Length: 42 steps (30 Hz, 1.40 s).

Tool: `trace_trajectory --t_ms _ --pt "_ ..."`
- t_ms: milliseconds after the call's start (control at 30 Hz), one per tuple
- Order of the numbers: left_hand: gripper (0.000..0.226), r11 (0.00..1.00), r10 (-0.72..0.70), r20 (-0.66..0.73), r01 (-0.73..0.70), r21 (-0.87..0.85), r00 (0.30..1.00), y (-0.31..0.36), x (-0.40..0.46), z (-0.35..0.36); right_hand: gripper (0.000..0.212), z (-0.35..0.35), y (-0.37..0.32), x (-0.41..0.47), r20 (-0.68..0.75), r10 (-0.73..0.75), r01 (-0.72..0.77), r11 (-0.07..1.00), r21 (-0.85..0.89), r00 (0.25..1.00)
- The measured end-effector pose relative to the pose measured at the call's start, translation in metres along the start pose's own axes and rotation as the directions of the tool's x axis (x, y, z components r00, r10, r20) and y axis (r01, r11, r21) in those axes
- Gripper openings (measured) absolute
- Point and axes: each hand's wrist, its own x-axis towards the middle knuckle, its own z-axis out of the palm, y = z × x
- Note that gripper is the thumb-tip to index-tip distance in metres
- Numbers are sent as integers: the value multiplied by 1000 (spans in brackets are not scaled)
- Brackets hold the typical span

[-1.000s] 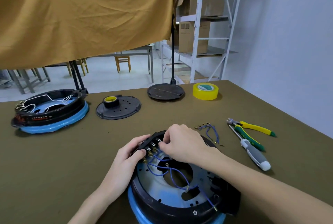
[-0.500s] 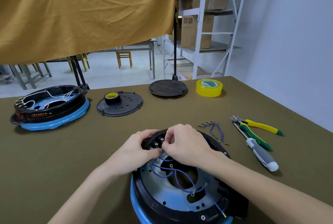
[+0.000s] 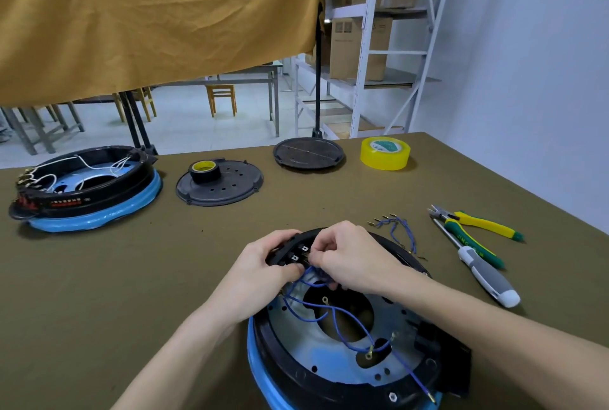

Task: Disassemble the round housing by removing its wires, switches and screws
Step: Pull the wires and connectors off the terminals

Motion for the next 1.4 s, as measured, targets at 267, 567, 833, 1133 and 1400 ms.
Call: trace_trajectory --t_ms 267,567,833,1133,1400 --pt "52 1000 23 11 -23 0 1000 2 -2 0 24 1 -2 -6 -43 -37 36 999 -24 998" --pt "51 999 51 25 -51 -8 998 0 -4 -1 20 1 0 -5 -10 -5 5 1000 5 1000" --pt "57 995 97 41 -97 -14 994 -8 2 -3 15 -2 6 -5 -67 -4 2 1000 -31 998" --pt "50 974 36 -118 -61 -220 992 -23 1 2 17 2 -12 -19 -32 -211 196 946 -257 977" --pt "49 977 41 -131 -68 -204 991 -24 3 3 19 10 -16 -16 -60 -211 177 918 -354 976"
